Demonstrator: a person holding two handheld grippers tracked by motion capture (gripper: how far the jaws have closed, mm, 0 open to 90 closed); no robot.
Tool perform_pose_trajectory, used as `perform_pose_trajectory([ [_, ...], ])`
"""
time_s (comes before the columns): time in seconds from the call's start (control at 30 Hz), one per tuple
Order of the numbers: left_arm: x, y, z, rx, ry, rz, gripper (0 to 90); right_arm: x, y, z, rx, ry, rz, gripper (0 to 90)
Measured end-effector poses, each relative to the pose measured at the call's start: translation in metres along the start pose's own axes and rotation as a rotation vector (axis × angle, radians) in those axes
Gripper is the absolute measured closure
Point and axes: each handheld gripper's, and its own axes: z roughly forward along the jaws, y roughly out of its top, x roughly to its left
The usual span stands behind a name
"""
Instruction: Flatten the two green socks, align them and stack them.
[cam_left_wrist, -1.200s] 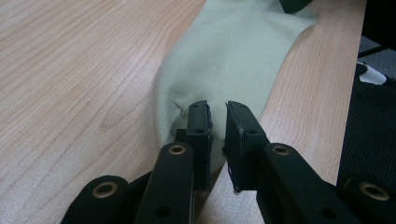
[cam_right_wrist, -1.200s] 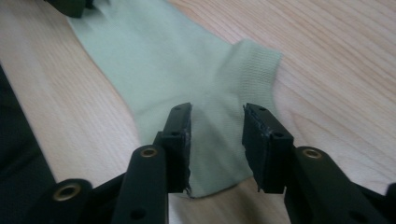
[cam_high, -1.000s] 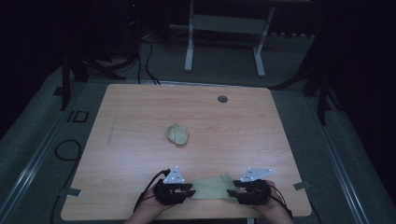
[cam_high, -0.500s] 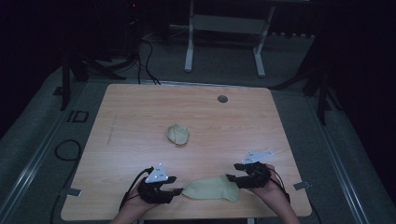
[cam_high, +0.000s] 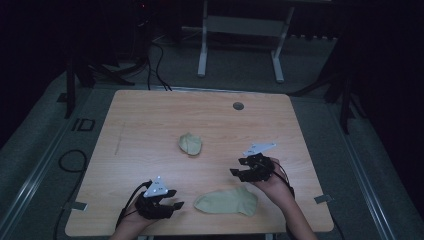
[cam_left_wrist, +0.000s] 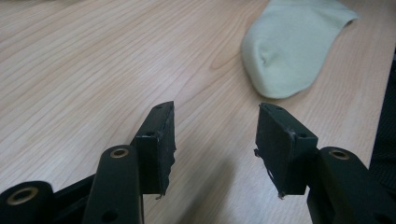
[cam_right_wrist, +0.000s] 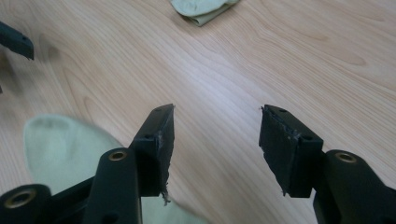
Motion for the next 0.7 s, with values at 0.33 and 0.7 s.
perform_pose_trajectory([
  [0.33,0.000,-0.003,-0.002,-0.018,0.008,-0.017,38.8,0.002,0.035,0.032,0.041,0.028,0.001,43.0],
  [0.7,0.002,-0.002,-0.008,-0.050,0.096,-0.022,18.3,0.011,0.086,0.071,0.055,0.014,-0.047,40.5],
])
